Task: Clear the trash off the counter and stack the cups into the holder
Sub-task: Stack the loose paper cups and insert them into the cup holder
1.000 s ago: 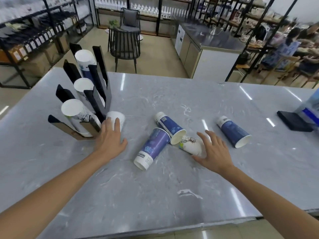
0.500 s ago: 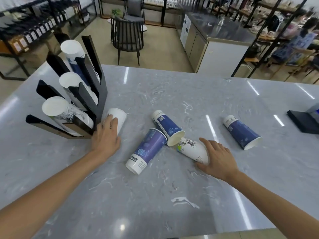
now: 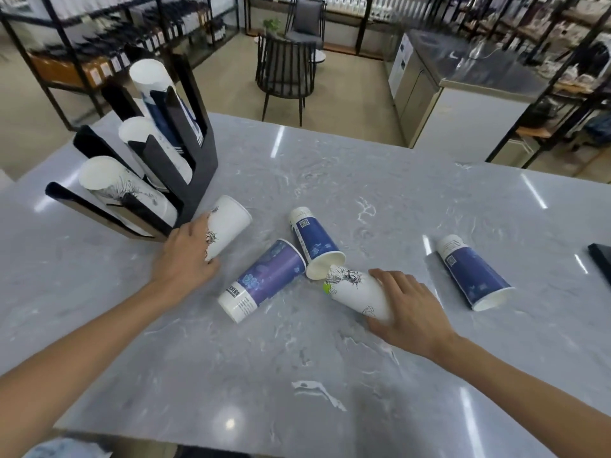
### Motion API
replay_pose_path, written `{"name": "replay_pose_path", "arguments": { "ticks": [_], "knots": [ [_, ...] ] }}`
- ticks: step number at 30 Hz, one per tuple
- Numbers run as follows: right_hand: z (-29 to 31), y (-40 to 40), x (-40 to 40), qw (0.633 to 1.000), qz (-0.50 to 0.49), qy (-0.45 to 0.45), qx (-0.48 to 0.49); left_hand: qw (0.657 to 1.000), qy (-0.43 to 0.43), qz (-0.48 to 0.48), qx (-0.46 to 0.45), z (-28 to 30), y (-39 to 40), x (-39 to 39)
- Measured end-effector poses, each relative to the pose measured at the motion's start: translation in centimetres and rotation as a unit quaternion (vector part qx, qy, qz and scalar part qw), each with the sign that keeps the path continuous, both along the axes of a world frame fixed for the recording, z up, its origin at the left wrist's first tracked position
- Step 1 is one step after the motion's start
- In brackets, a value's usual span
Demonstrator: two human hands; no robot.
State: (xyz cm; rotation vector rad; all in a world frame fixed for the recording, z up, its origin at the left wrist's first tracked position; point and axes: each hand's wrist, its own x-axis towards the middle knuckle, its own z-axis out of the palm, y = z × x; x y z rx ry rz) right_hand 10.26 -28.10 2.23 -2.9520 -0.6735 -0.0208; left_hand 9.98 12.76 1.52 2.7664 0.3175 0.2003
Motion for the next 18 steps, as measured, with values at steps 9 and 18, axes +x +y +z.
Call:
{"name": "replay_pose_path", "arguments": {
  "ticks": [9,18],
  "knots": [
    [5.0,-0.7,1.9,0.986,0.131,-0.087,0.060,0.994,-0.078,-0.050,0.060,4.6,-1.3,-5.5],
    [9.0,0.3,3.8,0.950,0.225,-0.177,0.124,0.967,-0.164,-0.142,0.134,9.8,-4.7,-9.4]
  ]
}}
